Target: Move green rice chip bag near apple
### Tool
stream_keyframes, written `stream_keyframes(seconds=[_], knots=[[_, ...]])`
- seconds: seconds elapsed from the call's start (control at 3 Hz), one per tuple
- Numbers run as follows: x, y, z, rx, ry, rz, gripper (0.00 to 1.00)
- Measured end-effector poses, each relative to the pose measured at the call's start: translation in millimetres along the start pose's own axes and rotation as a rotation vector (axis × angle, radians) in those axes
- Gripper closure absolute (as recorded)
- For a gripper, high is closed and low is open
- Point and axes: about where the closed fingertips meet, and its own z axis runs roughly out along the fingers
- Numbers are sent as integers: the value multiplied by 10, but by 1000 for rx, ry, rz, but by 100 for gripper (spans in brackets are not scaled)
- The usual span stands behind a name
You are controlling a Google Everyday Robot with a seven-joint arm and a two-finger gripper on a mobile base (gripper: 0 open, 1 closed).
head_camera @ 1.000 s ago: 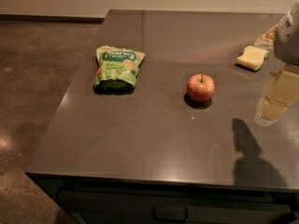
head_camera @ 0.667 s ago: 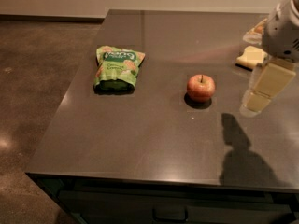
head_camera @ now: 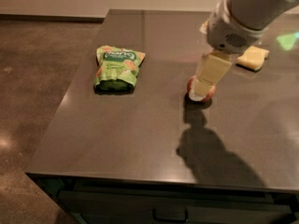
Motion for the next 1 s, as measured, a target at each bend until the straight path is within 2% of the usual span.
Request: stream_keyframes(seconds=[0.67, 1.0], knots=[[-726, -253, 571, 1, -18, -29, 0], [-1010, -271, 850, -8, -12, -49, 0]])
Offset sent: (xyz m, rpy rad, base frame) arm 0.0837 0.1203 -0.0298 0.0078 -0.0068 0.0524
